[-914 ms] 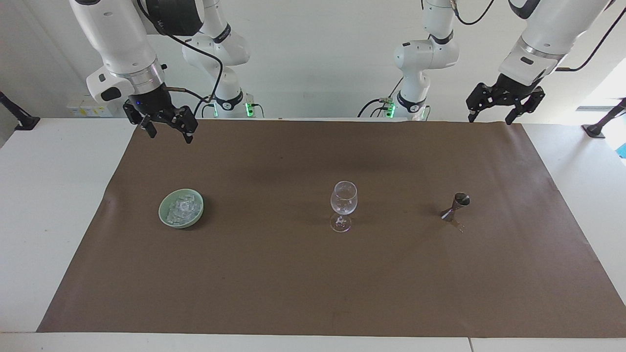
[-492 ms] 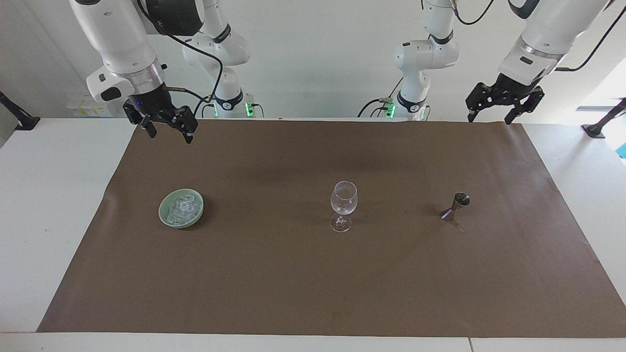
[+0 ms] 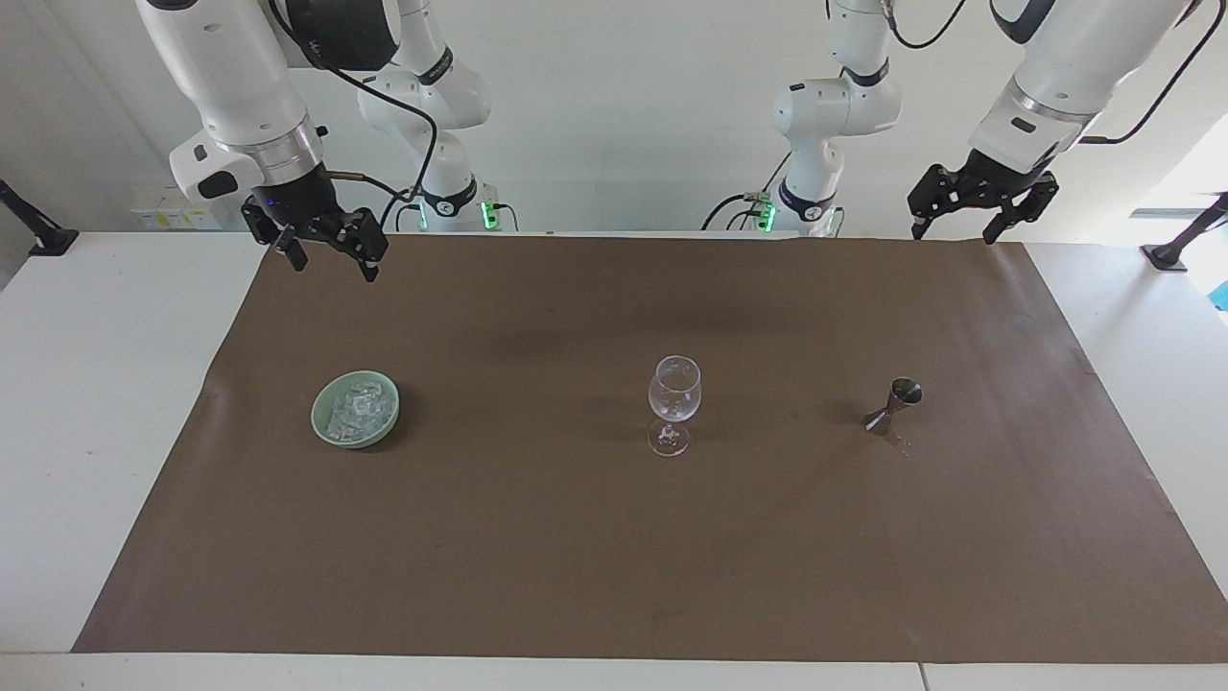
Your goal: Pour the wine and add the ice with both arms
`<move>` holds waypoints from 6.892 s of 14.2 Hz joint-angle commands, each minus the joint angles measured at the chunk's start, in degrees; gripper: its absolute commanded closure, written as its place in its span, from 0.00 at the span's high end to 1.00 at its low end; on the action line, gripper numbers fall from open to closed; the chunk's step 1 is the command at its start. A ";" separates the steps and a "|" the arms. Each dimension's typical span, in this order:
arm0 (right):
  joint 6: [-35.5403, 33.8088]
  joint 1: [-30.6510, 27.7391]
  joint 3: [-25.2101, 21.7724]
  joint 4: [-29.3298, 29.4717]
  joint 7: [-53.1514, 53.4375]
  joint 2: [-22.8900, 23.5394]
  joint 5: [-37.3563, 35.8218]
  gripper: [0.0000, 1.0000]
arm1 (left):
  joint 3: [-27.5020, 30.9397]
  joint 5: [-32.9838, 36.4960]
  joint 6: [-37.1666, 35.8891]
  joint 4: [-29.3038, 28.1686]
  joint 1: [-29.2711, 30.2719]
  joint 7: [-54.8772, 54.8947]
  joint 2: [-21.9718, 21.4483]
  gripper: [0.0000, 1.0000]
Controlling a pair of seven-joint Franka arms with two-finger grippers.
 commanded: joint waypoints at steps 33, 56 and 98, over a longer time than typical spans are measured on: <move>0.21 -0.35 0.12 -1.23 -1.24 -1.02 1.09 1.00 | 0.67 -34.86 28.13 -31.24 18.73 -68.26 3.02 1.00; 0.21 -0.35 0.12 -1.23 -1.24 -1.02 1.09 1.00 | 0.49 -92.09 43.45 -47.35 17.08 -44.18 11.01 1.00; 0.21 -0.35 0.12 -1.23 -1.24 -1.02 1.09 1.00 | 0.58 -104.58 46.35 -41.46 13.38 -37.94 17.43 0.16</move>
